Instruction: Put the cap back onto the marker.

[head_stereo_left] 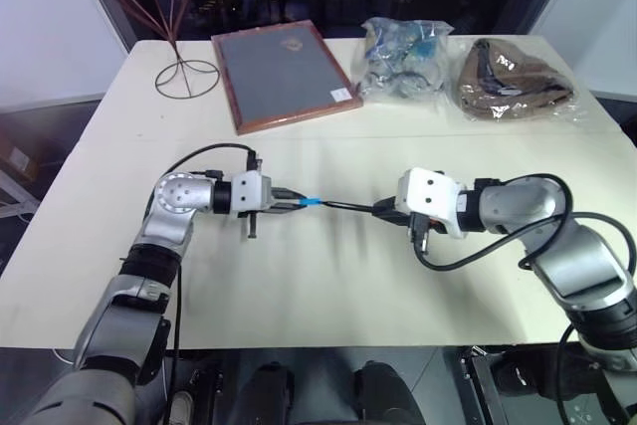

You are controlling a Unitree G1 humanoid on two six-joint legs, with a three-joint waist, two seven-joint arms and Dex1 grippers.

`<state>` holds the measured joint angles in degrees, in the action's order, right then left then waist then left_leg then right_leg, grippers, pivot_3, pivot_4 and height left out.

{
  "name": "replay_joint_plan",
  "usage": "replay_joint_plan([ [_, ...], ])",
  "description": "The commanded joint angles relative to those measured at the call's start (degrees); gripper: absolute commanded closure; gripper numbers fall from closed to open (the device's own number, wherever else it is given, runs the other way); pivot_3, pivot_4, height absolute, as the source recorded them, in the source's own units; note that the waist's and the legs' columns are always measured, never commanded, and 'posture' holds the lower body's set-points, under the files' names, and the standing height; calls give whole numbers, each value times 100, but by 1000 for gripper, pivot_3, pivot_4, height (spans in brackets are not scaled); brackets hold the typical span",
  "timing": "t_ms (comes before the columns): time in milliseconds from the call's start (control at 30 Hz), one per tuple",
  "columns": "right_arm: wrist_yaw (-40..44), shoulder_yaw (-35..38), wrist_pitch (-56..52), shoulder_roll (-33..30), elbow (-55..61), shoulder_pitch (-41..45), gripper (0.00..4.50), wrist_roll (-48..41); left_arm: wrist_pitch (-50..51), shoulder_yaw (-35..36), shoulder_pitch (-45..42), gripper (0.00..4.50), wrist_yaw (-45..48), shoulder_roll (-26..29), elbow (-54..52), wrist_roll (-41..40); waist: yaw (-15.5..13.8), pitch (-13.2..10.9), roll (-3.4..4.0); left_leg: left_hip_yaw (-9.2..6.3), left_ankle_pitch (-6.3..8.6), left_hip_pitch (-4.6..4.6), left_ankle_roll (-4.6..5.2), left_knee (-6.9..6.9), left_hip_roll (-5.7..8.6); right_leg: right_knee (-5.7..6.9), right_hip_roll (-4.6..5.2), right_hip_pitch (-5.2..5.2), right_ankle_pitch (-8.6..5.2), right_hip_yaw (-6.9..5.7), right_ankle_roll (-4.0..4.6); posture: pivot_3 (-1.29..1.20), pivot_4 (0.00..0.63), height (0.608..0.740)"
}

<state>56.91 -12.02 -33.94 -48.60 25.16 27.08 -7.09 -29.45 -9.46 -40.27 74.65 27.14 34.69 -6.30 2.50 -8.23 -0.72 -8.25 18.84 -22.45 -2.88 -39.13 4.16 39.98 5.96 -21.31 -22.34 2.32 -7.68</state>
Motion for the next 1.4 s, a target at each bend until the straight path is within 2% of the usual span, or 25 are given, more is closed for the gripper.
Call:
replay_joint_plan([
  [33, -5, 130, 110, -107, 128, 19, 4443, 23, 4, 38, 23, 4500, 32, 98, -239, -105, 0, 0, 0, 0, 0, 0, 0, 0, 0, 0, 0, 0, 0, 0, 0, 0, 150, 740],
  [433, 9, 136, 266, -273, 81, -16, 4443, 77, 175, 36, 109, 4500, 76, 182, -396, -173, -3, 0, 0, -1, 0, 0, 0, 1, 0, 0, 0, 0, 0, 0, 0, 0, 150, 740],
  [1400, -18, 46, 26, -145, 294, -84, 4443, -26, 43, -26, 128, 4500, 46, 130, -402, -144, -1, 0, 0, 0, 0, 0, 0, 0, 0, -1, 0, 0, 0, 0, 0, 0, 150, 740],
])
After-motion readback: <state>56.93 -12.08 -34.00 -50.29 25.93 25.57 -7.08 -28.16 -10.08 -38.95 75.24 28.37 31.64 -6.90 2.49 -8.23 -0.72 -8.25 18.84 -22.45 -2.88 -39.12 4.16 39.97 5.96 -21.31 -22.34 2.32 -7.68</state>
